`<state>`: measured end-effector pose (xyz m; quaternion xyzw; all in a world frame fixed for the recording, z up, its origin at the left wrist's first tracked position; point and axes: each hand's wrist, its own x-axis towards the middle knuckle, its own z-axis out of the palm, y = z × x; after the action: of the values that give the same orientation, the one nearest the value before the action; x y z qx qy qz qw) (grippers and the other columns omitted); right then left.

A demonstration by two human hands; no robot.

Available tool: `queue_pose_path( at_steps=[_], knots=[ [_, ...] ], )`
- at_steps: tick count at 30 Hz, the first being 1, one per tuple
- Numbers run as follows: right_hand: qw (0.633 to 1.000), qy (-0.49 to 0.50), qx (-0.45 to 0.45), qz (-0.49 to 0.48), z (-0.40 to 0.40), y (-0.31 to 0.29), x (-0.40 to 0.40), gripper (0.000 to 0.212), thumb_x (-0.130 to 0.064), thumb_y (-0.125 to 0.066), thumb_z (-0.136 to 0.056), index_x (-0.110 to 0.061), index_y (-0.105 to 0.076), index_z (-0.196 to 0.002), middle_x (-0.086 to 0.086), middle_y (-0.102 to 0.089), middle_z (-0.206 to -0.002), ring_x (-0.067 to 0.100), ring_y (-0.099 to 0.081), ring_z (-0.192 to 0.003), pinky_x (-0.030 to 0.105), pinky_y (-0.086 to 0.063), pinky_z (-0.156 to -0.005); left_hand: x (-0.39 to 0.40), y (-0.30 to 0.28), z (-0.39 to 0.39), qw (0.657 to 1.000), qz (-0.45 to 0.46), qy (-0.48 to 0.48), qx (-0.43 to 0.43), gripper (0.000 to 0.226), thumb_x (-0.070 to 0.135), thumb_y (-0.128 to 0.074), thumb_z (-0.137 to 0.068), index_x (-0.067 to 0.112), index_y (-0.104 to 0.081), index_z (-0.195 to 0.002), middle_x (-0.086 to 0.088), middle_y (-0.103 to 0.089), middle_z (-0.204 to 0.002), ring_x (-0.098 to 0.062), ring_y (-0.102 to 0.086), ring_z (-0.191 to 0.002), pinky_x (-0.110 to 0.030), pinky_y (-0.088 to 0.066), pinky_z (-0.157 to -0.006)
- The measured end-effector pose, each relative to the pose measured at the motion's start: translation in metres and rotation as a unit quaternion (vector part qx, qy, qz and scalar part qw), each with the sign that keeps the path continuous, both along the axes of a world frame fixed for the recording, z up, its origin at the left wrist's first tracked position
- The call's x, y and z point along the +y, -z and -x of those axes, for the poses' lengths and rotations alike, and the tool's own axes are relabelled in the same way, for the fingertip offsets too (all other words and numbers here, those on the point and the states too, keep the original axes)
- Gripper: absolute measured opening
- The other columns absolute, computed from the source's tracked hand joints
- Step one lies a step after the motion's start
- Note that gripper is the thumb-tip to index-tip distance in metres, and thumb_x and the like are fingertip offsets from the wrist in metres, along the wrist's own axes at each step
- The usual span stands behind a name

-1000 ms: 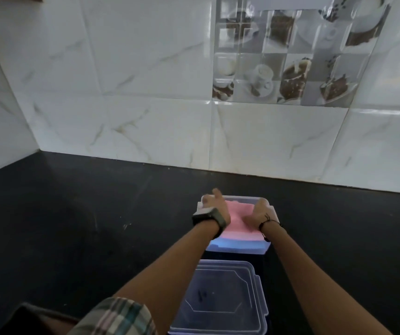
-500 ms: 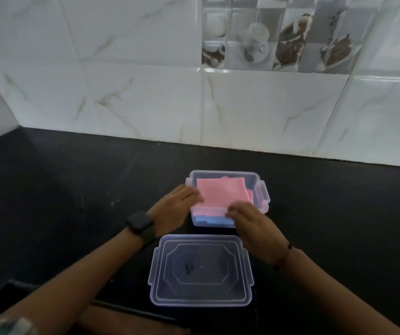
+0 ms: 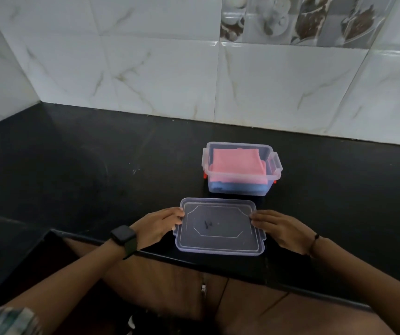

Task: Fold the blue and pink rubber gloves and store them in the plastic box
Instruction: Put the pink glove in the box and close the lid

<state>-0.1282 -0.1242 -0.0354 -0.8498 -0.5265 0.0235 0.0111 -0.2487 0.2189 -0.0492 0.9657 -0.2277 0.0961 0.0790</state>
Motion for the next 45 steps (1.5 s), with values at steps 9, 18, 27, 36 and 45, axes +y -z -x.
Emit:
queue_pose_path(
  at_steps=[9,18,27,36,45],
  knots=[
    [0.883,0.277,0.137,-0.352,0.031,-0.006,0.006,0.026,-0.008,-0.058,-0.088,-0.008,-0.058,-0.114,0.006,-0.063,-0.112,0.018,-0.061,-0.105,0.028,-0.05,-0.091,-0.045,-0.021,-0.008,0.804,0.543,-0.224,0.094,0.036,0.001,-0.053,-0.091,0.035,-0.064,-0.094,0.012,-0.065,-0.108,-0.004,-0.061,-0.103,-0.012,-0.051,-0.079],
    [0.806,0.463,0.101,-0.354,-0.066,-0.077,0.037,0.038,-0.036,-0.036,-0.096,-0.008,-0.041,-0.122,0.021,-0.064,-0.101,0.039,-0.062,-0.086,0.039,-0.048,-0.069,-0.105,-0.111,-0.128,0.838,0.413,-0.356,0.009,0.03,0.017,-0.048,-0.094,-0.004,-0.056,-0.113,-0.024,-0.056,-0.115,-0.037,-0.057,-0.103,-0.044,-0.05,-0.093],
    [0.862,0.488,0.08,-0.115,-0.142,-0.078,0.065,0.036,-0.019,-0.031,-0.096,-0.003,-0.062,-0.108,0.015,-0.066,-0.104,0.03,-0.063,-0.096,0.034,-0.045,-0.072,-0.095,-0.104,-0.191,0.857,0.183,-0.472,0.091,0.032,0.016,-0.044,-0.094,-0.002,-0.057,-0.116,-0.023,-0.05,-0.128,-0.036,-0.05,-0.115,-0.039,-0.041,-0.099],
    [0.9,0.436,-0.015,0.001,-0.135,-0.074,0.075,0.029,-0.022,-0.037,-0.097,-0.008,-0.061,-0.101,0.005,-0.055,-0.078,0.016,-0.053,-0.07,0.027,-0.046,-0.065,-0.085,-0.085,-0.194,0.835,0.224,-0.49,0.114,0.031,0.016,-0.042,-0.094,-0.007,-0.061,-0.105,-0.023,-0.061,-0.116,-0.035,-0.061,-0.104,-0.038,-0.049,-0.084],
    [0.87,0.49,-0.013,-0.05,-0.13,-0.065,0.076,0.027,-0.019,-0.034,-0.096,-0.007,-0.055,-0.107,0.007,-0.068,-0.092,0.019,-0.058,-0.07,0.028,-0.042,-0.058,-0.101,-0.07,-0.195,0.816,0.247,-0.512,0.111,0.032,0.008,-0.04,-0.093,-0.004,-0.045,-0.122,-0.021,-0.051,-0.126,-0.034,-0.058,-0.11,-0.038,-0.05,-0.089]
  ],
)
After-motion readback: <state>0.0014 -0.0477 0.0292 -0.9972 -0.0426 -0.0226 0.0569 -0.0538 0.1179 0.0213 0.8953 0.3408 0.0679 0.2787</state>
